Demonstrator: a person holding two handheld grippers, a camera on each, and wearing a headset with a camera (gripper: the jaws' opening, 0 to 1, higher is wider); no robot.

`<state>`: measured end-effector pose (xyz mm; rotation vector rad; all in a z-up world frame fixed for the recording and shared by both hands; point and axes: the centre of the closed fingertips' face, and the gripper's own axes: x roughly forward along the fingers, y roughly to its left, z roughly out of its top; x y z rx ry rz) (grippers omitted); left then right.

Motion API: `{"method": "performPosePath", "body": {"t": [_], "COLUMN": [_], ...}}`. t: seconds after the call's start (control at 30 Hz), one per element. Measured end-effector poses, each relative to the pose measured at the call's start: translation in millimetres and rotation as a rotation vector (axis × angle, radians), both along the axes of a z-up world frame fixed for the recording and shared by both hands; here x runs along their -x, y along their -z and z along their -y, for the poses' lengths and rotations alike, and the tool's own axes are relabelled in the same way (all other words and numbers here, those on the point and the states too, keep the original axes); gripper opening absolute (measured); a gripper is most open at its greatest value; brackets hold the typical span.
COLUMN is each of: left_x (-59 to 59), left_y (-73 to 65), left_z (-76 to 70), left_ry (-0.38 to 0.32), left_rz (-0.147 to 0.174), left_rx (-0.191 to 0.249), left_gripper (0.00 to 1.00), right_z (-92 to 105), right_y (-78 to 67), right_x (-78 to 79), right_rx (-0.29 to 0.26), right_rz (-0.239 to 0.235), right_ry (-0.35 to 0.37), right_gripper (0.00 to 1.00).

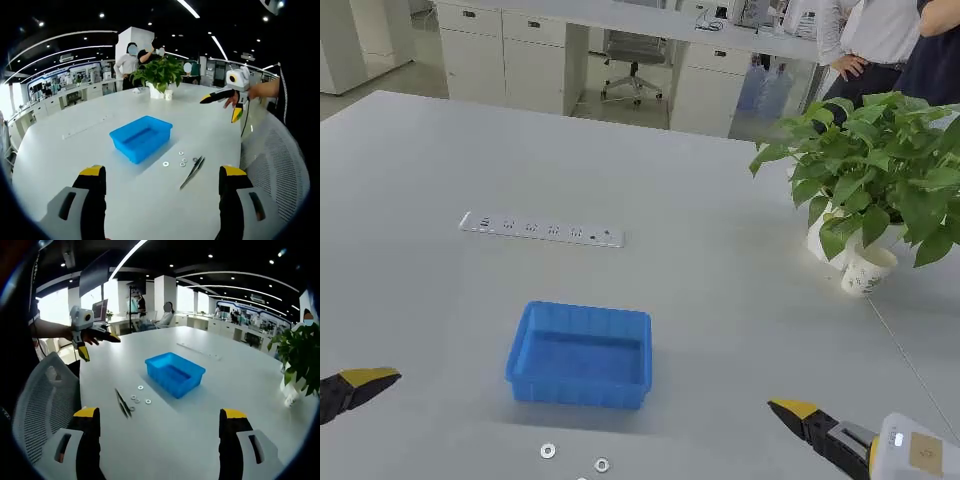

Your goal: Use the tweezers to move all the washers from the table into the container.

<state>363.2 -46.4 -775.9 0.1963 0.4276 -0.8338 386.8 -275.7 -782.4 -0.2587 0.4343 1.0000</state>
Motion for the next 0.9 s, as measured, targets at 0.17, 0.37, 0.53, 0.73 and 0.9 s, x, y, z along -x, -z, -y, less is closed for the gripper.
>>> {"method": "performPosePath", "body": {"t": [0.17, 0.37, 0.53, 0.73, 0.9], "left_x": [-0.4, -0.6, -0.9, -1.8, -1.8], "left_y": [-0.3, -1.6, -2.4, -3.8, -4.3], "left_z": [-0.6, -0.4, -0.4, -0.6, -0.5], "left_ry": [-0.002, -0.003, -0.004, -0.006, -0.004], "left_rz": [0.005, 0.007, 0.011, 0.016, 0.017], "left_rx": [-0.002, -0.001, -0.002, 0.002, 0.004], "left_gripper": [0.99, 0.99, 0.99, 0.99, 0.99], "right_z": [0.7, 0.6, 0.5, 0.9, 1.0], "right_y": [0.0, -0.1, -1.1, -1.5, -1.2], "right_x": [-0.3, -0.2, -0.5, -1.0, -1.0], "right_rx": [-0.001, 0.002, 0.002, 0.003, 0.005], "right_rz": [0.000, 0.001, 0.004, 0.006, 0.005], "right_ry": [0.003, 0.002, 0.003, 0.003, 0.003], "right_gripper": [1.00, 1.00, 1.00, 1.00, 1.00]}}
